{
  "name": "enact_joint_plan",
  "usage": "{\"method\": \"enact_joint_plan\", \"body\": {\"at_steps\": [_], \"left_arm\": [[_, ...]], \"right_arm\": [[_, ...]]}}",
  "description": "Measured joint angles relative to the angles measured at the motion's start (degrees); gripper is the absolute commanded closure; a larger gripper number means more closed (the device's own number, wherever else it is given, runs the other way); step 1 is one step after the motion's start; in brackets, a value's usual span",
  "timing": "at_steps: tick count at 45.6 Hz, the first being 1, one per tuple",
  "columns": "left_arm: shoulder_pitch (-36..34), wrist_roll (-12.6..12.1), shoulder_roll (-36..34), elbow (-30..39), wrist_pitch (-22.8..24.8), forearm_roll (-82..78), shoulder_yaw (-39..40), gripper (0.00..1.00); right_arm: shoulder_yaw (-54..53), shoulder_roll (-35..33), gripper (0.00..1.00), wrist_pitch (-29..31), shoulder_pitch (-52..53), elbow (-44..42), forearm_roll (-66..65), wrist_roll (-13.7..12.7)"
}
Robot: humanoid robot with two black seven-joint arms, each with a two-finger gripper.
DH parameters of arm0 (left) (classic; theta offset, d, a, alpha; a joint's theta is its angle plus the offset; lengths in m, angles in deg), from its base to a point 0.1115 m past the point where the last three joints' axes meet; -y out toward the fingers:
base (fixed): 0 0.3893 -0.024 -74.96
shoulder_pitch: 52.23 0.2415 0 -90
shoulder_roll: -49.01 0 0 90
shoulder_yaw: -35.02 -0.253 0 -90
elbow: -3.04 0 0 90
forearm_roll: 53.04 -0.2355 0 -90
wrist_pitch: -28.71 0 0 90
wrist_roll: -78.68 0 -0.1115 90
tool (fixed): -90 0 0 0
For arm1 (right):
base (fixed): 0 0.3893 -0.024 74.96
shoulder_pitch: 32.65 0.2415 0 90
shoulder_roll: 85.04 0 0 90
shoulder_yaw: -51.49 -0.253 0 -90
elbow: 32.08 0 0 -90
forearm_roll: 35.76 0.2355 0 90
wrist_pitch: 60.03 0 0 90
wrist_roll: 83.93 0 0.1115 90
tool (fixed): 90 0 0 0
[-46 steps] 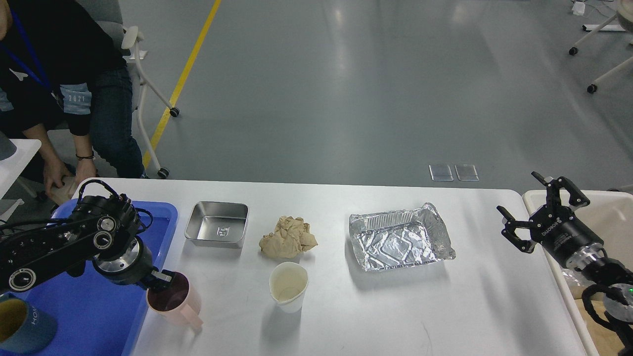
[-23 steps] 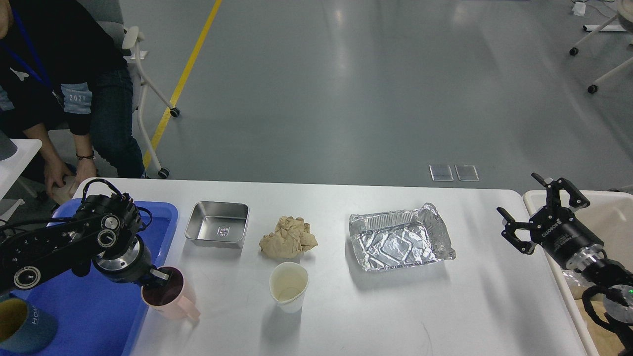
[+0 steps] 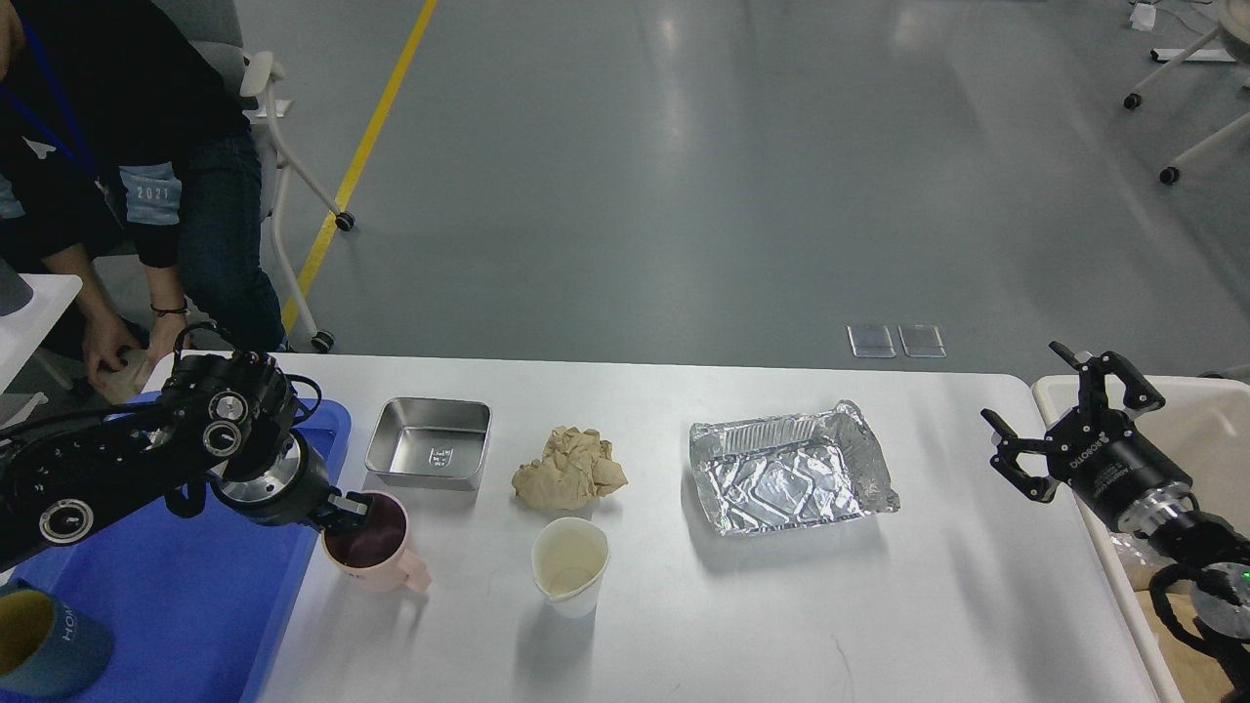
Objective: Tidy desktop
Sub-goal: 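Grasp the pink mug with the left gripper and lift it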
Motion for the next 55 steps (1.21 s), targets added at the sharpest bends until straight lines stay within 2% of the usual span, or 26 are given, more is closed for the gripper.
{"method": "enact_joint_plan", "body": {"at_steps": [25,42,55], "left_arm": [[-3.1,-0.1,-0.3,0.7,0.7,4.1,2.4,1.00],[-3.3,0.0,-1.6,0.9,2.3,7.0,11.3,1.00],[-3.4,0.0,-7.6,0.9,2.4,15.7,19.8,1.00]], "right_arm": [[0.1,-0.2,0.00,0.0,-0.2,0.0,-0.1,0.0],[0.3,-0.5,0.00,0.0,-0.2,0.0,-0.1,0.0],[0.4,-0.6,0.00,0.0,-0.2,-0.1,-0.3,-0.1]]}}
